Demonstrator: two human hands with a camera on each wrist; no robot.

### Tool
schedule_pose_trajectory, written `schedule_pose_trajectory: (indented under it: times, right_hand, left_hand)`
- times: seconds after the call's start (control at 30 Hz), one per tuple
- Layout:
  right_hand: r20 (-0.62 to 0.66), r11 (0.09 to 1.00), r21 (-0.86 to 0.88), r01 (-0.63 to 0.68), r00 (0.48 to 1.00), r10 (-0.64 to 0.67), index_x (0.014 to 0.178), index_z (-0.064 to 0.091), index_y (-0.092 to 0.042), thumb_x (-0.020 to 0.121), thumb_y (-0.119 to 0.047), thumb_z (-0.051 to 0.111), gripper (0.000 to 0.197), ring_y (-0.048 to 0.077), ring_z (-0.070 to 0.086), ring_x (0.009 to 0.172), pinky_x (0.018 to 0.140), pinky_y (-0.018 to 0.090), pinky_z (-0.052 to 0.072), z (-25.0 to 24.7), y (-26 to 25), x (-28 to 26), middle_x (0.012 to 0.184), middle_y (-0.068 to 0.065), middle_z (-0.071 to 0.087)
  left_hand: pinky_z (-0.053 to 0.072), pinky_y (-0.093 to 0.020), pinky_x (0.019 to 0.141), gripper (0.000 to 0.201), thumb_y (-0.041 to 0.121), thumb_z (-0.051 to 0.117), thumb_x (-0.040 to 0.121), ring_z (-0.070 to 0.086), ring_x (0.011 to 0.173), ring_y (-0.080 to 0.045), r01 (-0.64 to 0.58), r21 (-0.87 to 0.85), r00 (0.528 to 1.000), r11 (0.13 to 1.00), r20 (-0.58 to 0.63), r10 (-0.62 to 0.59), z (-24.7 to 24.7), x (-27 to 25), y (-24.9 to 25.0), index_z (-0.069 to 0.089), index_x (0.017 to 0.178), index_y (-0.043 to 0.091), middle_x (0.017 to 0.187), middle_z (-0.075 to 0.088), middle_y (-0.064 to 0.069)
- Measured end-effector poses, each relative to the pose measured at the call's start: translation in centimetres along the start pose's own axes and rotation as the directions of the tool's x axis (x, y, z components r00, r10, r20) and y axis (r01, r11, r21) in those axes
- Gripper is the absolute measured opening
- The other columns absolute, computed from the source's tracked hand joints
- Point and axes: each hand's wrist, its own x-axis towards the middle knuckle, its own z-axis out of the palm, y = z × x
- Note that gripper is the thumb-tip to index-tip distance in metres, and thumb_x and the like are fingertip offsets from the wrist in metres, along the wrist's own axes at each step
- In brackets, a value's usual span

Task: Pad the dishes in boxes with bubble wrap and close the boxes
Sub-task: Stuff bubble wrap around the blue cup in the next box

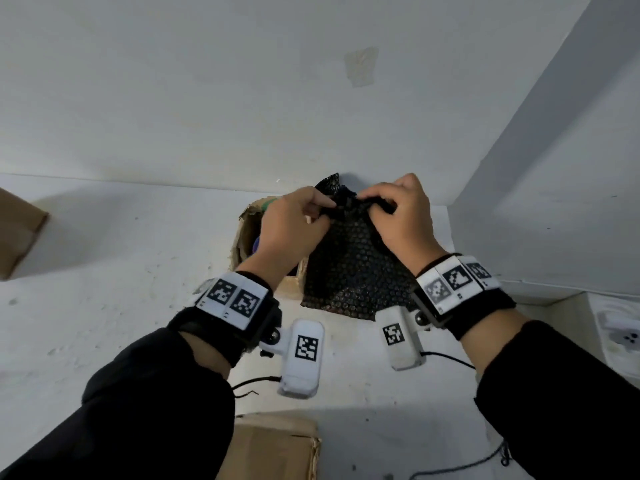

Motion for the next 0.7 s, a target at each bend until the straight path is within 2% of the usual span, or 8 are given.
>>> schedule_pose_trajectory:
  times: [0.1, 0.2, 0.27, 0.4, 0.47, 0.57, 0.63, 0.7]
  right_hand:
    - [0.013, 1.000, 0.027, -0.006, 1.000, 0.006, 0.086, 0.076, -0.021, 0.077, 0.004, 0.056, 0.033, 0.003, 0.041, 0.055, 0.060, 0.019, 0.034, 2.1, -2.6, 1.0, 0.066, -0.011, 0.037]
    - [0.076, 1.000, -0.010, 0.019, 0.997, -0.018, 0.084, 0.077, -0.017, 0.076, 0.006, 0.053, 0.034, -0.003, 0.048, 0.052, 0.057, 0.010, 0.032, 4.4, -4.5, 0.9, 0.058, -0.023, 0.040]
    - [0.092, 0.998, -0.061, 0.016, 0.996, -0.010, 0.086, 0.077, -0.016, 0.078, 0.004, 0.052, 0.034, 0.004, 0.046, 0.049, 0.056, 0.011, 0.034, 6.2, -5.3, 0.7, 0.058, -0.020, 0.045]
    - [0.111, 0.970, -0.240, 0.032, 0.994, -0.005, 0.097, 0.075, -0.015, 0.083, -0.001, 0.050, 0.032, 0.018, 0.052, 0.069, 0.064, 0.026, 0.039, 9.8, -5.9, 0.0, 0.080, 0.004, 0.057]
    - [0.174, 0.921, -0.372, 0.118, 0.983, -0.055, 0.097, 0.074, -0.008, 0.082, 0.001, 0.054, 0.027, 0.025, 0.056, 0.071, 0.059, 0.028, 0.039, 11.2, -5.9, -0.5, 0.085, 0.011, 0.060]
    - [0.306, 0.745, -0.602, 0.288, 0.945, -0.117, 0.068, 0.067, -0.004, 0.066, 0.002, 0.064, 0.007, 0.031, 0.055, 0.068, 0.055, 0.031, 0.037, 12.9, -6.1, -1.6, 0.075, 0.011, 0.056]
    - [0.398, 0.618, -0.701, 0.355, 0.914, -0.073, 0.068, 0.067, -0.006, 0.068, -0.007, 0.064, 0.003, 0.031, 0.054, 0.080, 0.066, 0.036, 0.040, 13.8, -6.2, -2.2, 0.080, 0.010, 0.058]
    - [0.454, 0.583, -0.735, 0.347, 0.890, 0.043, 0.088, 0.067, -0.005, 0.081, -0.018, 0.055, 0.019, 0.031, 0.050, 0.096, 0.080, 0.039, 0.038, 14.2, -6.7, -2.8, 0.097, 0.012, 0.059]
  left_hand:
    - [0.053, -0.030, 0.085, 0.024, 0.013, 0.064, 0.083, 0.068, 0.084, -0.009, 0.069, -0.115, 0.997, 0.991, -0.013, -0.071, -3.1, 0.1, -2.1, 0.066, 0.080, 0.036, 0.084, 0.073, 0.009]
    - [0.049, -0.028, 0.092, 0.018, 0.020, 0.055, 0.093, 0.063, 0.102, -0.009, 0.143, -0.325, 0.984, 0.935, -0.058, -0.170, -5.6, -0.1, -4.7, 0.064, 0.104, 0.030, 0.105, 0.069, 0.006]
    - [0.042, -0.025, 0.096, 0.026, 0.025, 0.043, 0.099, 0.058, 0.110, -0.008, 0.206, -0.444, 0.973, 0.872, -0.002, -0.230, -6.9, -0.3, -6.4, 0.058, 0.120, 0.025, 0.115, 0.064, 0.006]
    - [0.029, -0.031, 0.109, 0.042, 0.034, 0.020, 0.104, 0.043, 0.127, -0.005, 0.259, -0.455, 0.964, 0.852, 0.176, -0.199, -7.9, -0.8, -9.4, 0.045, 0.136, 0.023, 0.135, 0.051, 0.009]
    - [0.027, -0.023, 0.111, 0.047, 0.033, 0.014, 0.104, 0.036, 0.130, -0.003, 0.253, -0.450, 0.957, 0.856, 0.248, -0.153, -7.7, -1.2, -10.3, 0.039, 0.143, 0.020, 0.143, 0.042, 0.010]
    - [0.030, 0.003, 0.094, 0.049, 0.033, 0.010, 0.104, 0.029, 0.134, 0.000, 0.288, -0.480, 0.933, 0.829, 0.335, -0.131, -7.2, -1.7, -11.0, 0.027, 0.148, 0.020, 0.149, 0.031, 0.011]
    - [0.027, -0.005, 0.105, 0.050, 0.039, 0.012, 0.103, 0.028, 0.137, 0.000, 0.328, -0.540, 0.922, 0.775, 0.361, -0.138, -6.9, -1.7, -11.7, 0.025, 0.149, 0.025, 0.152, 0.028, 0.011]
    - [0.021, -0.027, 0.117, 0.058, 0.059, 0.023, 0.096, 0.027, 0.140, -0.004, 0.369, -0.573, 0.909, 0.732, 0.387, -0.155, -6.9, -1.6, -12.4, 0.029, 0.147, 0.032, 0.153, 0.031, 0.011]
